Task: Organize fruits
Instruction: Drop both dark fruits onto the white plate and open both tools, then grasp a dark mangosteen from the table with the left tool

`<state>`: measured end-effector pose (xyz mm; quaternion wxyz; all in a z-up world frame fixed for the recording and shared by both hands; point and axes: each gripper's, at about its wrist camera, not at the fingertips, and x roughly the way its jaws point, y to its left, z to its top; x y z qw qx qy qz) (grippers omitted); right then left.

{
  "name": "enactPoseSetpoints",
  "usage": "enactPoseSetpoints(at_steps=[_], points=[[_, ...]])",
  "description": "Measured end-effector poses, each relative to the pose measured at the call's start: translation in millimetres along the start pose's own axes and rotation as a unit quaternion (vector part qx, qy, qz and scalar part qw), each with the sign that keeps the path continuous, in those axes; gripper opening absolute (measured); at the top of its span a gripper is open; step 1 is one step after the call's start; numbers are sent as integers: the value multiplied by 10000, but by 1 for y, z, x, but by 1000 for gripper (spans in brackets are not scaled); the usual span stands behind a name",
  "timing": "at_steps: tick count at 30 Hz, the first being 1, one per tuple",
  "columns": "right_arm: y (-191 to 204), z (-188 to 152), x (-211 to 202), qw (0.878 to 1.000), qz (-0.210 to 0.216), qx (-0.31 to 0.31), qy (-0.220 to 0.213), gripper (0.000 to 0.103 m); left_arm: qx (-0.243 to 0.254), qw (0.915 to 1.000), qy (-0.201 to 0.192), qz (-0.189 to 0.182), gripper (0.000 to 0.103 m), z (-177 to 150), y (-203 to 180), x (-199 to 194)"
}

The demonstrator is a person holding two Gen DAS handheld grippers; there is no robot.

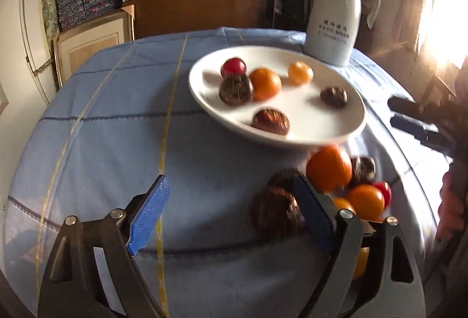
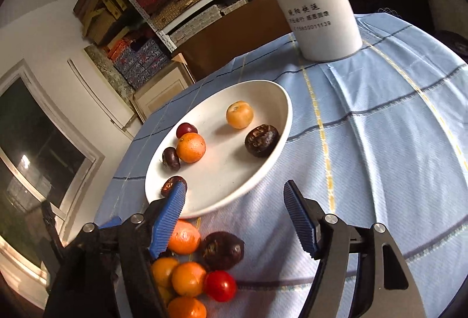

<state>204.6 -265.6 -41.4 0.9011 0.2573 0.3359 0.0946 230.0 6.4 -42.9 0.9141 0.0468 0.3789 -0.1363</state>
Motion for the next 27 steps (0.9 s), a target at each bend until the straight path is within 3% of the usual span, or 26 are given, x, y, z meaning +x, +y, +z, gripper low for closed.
enactPoseSetpoints(at_steps=[7, 10, 14, 18, 21, 27], points=[[-7, -9, -17, 9999, 58, 119, -101, 73, 263, 9994, -23, 210, 94, -12, -10, -2], [-7, -13, -19, 9999, 40, 104, -67, 73, 86, 9992, -103, 379, 96, -14, 2, -10], [-6, -14, -18, 10000, 32, 87, -19, 75, -360, 9955, -179, 864, 95, -26, 29, -25], [-6, -14, -18, 10000, 34, 89, -22, 75, -596, 9954, -209, 724, 95, -33, 41, -33], [-5, -16, -18, 10000, 16, 49, -14, 75, -399, 9963, -169, 744, 95, -33, 34, -32], [3, -26, -18, 9997, -28, -213, 100, 75, -18, 9985, -8, 544, 73, -33, 16, -23]])
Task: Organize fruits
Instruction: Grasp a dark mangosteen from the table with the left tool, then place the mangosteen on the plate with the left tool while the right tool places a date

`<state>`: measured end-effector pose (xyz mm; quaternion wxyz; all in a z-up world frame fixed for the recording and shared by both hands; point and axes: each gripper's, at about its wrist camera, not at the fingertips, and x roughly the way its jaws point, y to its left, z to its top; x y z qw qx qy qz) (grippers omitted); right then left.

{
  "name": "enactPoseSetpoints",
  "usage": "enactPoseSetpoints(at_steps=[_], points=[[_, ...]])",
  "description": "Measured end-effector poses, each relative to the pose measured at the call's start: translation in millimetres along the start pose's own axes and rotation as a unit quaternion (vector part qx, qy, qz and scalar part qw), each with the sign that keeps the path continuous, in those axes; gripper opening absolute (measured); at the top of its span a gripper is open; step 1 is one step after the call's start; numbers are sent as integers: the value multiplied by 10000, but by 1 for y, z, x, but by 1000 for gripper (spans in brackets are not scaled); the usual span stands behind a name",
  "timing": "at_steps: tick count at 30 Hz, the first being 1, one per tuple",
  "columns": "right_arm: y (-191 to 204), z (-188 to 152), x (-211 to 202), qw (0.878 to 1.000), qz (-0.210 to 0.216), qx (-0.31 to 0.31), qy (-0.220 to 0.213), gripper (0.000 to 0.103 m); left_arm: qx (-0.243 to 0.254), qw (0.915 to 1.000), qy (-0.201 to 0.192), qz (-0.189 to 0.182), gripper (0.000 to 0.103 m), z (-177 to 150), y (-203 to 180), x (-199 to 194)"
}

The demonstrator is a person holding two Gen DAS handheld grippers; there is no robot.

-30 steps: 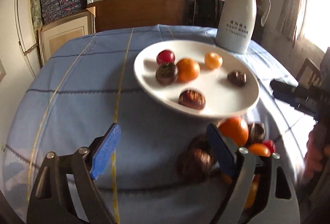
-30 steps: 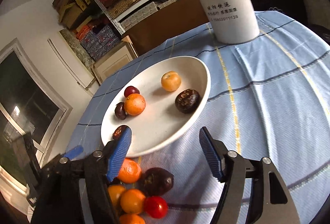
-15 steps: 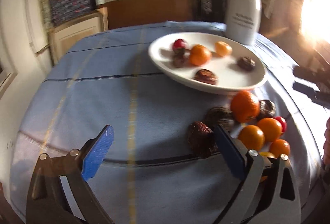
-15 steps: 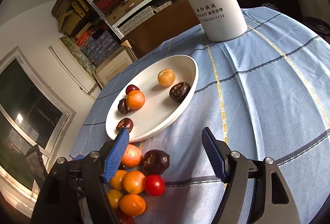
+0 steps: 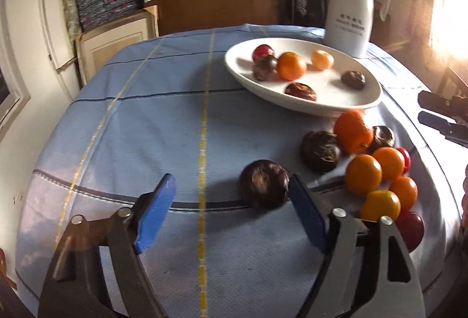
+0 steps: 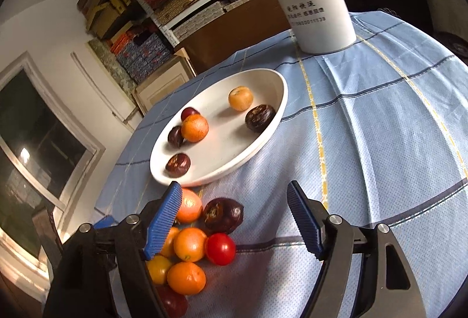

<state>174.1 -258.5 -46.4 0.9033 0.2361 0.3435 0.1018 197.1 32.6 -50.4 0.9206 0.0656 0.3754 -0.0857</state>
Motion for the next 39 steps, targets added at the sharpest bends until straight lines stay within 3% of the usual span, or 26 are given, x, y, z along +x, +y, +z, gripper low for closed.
enactPoseSetpoints(at_steps=[6, 10, 13, 17, 24, 30, 34, 39], points=[[6, -5, 4, 9997, -139, -211, 74, 75, 289, 9991, 221, -232, 58, 1, -13, 11], [5, -6, 5, 9995, -188, -231, 109, 75, 343, 9974, 447, -448, 42, 2, -17, 21], [7, -10, 7, 9991, -202, -310, 181, 75, 165, 9964, 497, -660, 41, 3, -11, 25], [12, -15, 12, 9976, -286, -519, 354, 74, 76, 9971, 408, -631, 41, 3, -7, 22], [14, -20, 26, 9952, -340, -615, 683, 50, -28, 9978, 411, -514, 41, 3, -1, 21], [13, -14, 48, 9939, -63, -310, 1059, 50, 1, 9975, 479, -511, 41, 3, -2, 24], [15, -11, 53, 9941, -20, -273, 1047, 49, 58, 9975, 497, -491, 41, 2, -5, 26], [23, -16, 54, 9935, -77, -554, 990, 35, 41, 9974, 487, -533, 42, 2, -4, 25]])
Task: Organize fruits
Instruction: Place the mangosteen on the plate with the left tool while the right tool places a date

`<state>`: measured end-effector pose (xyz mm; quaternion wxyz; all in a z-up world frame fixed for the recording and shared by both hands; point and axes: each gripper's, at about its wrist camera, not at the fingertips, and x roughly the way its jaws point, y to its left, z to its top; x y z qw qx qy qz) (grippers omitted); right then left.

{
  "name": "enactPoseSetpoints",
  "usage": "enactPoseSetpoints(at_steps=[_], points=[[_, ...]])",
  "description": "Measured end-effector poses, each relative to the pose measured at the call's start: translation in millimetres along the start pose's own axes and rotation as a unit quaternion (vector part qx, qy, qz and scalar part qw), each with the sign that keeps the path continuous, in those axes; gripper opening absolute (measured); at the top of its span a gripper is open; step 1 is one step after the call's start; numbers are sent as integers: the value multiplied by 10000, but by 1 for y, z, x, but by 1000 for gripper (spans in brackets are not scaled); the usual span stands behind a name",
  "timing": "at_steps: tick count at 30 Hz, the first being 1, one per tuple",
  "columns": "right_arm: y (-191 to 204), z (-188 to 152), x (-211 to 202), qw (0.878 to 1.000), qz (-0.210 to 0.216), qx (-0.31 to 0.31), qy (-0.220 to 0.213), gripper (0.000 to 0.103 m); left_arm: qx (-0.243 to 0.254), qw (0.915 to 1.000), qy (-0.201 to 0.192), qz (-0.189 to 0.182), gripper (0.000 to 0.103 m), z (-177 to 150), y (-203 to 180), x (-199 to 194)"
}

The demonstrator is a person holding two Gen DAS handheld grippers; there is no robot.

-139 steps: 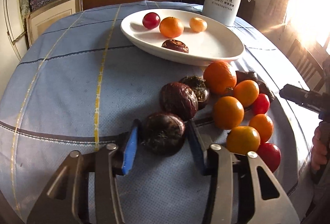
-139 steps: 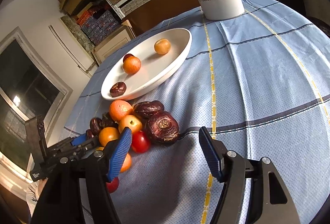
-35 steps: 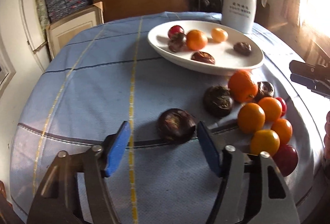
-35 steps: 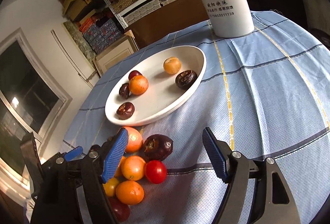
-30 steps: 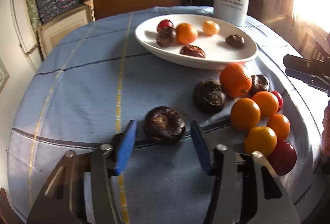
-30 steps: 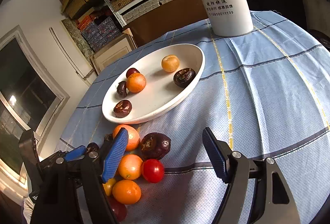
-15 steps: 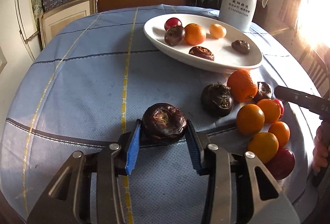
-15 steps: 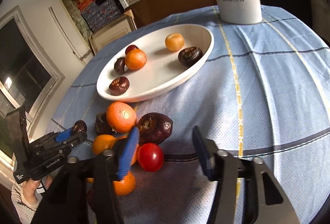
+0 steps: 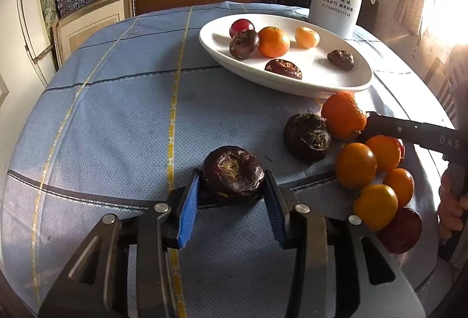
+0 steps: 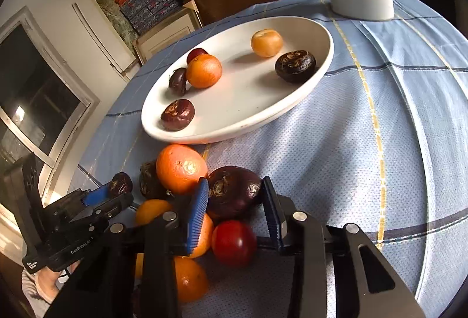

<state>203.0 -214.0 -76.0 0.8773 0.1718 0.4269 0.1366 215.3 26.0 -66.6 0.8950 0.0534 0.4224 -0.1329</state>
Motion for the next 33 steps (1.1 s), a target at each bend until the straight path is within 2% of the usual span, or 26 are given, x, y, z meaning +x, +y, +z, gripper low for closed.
enactPoseSetpoints(at_steps=[1, 2, 7, 12, 15, 18, 21, 25, 28, 31, 33], points=[[-1, 0, -3, 10000, 34, 31, -61, 26, -9, 10000, -11, -21, 41, 0, 0, -1], [-3, 1, -6, 9999, 62, 65, -124, 24, -40, 10000, -33, -74, 41, 0, 1, -2], [-10, 2, -18, 9994, 172, 168, -260, 23, -100, 9995, -224, -212, 41, 0, 2, -9], [-8, -1, -10, 9996, 239, 142, -99, 23, -164, 9992, -236, -274, 41, 0, 4, -9], [-5, -1, -20, 9992, 241, 81, -324, 22, -197, 9990, -334, -230, 41, 0, 5, -14], [-2, 2, -39, 9973, 118, -44, -723, 22, -109, 9984, -554, -50, 41, 6, -1, -23], [2, 8, -53, 9947, -19, -145, -1021, 22, -117, 9975, -695, -75, 41, 26, -6, -29], [15, 36, -57, 9902, -338, -424, -1286, 22, -8, 9968, -802, 59, 41, 65, -18, -23], [18, 58, -42, 9897, -451, -464, -1278, 22, -96, 9966, -801, 193, 41, 95, -23, -2], [19, 71, -21, 9872, -708, -580, -1304, 22, -245, 9971, -697, 188, 41, 111, -21, 21], [13, 73, -6, 9896, -680, -565, -1136, 22, -264, 9975, -644, 148, 41, 113, -20, 33]])
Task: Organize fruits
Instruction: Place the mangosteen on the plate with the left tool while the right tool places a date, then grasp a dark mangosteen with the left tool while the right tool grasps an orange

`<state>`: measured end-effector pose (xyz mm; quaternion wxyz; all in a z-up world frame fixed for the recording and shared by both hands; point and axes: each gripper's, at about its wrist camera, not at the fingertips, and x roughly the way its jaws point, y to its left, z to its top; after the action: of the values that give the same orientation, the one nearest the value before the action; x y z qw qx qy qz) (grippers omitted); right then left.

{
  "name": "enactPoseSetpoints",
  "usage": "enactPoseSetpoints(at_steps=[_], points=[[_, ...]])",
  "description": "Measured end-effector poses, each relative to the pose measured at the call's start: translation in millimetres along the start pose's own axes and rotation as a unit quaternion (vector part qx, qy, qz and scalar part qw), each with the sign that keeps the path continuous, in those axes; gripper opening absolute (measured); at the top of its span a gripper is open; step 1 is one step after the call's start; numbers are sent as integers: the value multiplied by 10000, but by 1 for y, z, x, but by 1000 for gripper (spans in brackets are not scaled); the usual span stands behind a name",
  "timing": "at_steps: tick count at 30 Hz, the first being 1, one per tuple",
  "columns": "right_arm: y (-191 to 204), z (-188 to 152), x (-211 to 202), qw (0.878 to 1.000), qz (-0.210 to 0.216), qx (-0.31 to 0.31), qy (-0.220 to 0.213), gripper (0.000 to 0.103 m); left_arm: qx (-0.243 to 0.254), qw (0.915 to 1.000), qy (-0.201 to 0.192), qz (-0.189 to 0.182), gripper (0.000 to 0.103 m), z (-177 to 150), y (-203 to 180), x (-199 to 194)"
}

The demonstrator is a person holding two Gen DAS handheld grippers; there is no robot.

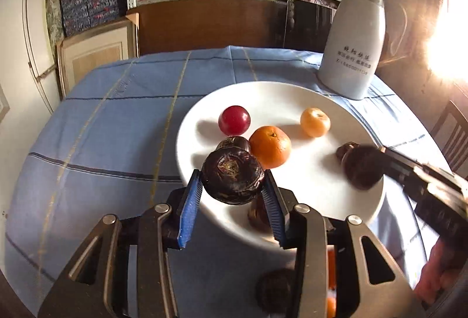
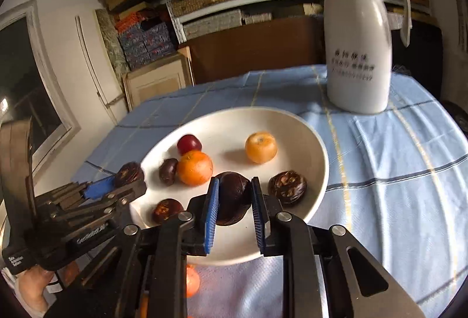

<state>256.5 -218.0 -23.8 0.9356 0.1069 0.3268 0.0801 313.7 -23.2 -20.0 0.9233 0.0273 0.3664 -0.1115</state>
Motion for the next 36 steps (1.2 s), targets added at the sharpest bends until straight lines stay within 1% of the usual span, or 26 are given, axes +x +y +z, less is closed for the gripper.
enactPoseSetpoints(at_steps=[1, 4, 6, 8, 10, 12, 14, 16, 18, 20, 21, 23, 25, 29, 31, 33, 36], points=[[0, -1, 5, 10000, 19, -11, 84, 22, 25, 10000, 38, -23, 42, -1, 0, 5], [-10, -5, 12, 9995, 68, 196, 223, 22, 100, 9999, 18, 12, 58, -5, 0, 6], [-15, -5, 12, 9987, 213, 384, 262, 24, 49, 10000, -23, -25, 62, -5, 3, 1], [-17, -8, 6, 9986, 184, 455, 174, 39, 23, 10000, -95, -8, 68, -6, 5, -5], [-17, -9, -2, 9989, 161, 443, 8, 41, 33, 9998, -176, 103, 72, -9, 7, -11], [-16, -10, -9, 9991, 140, 392, -85, 41, 41, 9997, -197, 166, 73, -15, 9, -19], [-15, -12, -19, 9991, 149, 350, -182, 41, 8, 9997, -199, 154, 74, -21, 12, -26], [-14, -15, -28, 9990, 176, 334, -256, 41, -15, 9996, -202, 179, 76, -32, 14, -35], [-13, -20, -35, 9989, 186, 312, -291, 45, 43, 9997, -151, 207, 76, -42, 13, -39], [-11, -26, -40, 9992, 150, 252, -271, 55, 129, 9995, -107, 283, 77, -52, 12, -43], [-10, -29, -43, 9994, 127, 213, -257, 57, 146, 9994, -100, 295, 77, -56, 12, -46], [-7, -36, -50, 9995, 79, 127, -270, 66, 163, 9994, -101, 274, 81, -62, 11, -49], [-7, -40, -56, 9994, 68, 121, -312, 71, 206, 9994, -113, 247, 82, -66, 9, -53], [-9, -46, -65, 9990, 96, 197, -379, 75, 395, 9991, -64, 168, 84, -76, 0, -55], [-11, -47, -66, 9989, 98, 246, -377, 78, 525, 9984, -32, 215, 85, -79, -5, -54], [-13, -46, -66, 9988, 104, 286, -378, 79, 651, 9976, 38, 248, 86, -82, -11, -50], [-14, -47, -64, 9989, 100, 308, -344, 79, 770, 9967, 149, 199, 86, -83, -16, -45]])
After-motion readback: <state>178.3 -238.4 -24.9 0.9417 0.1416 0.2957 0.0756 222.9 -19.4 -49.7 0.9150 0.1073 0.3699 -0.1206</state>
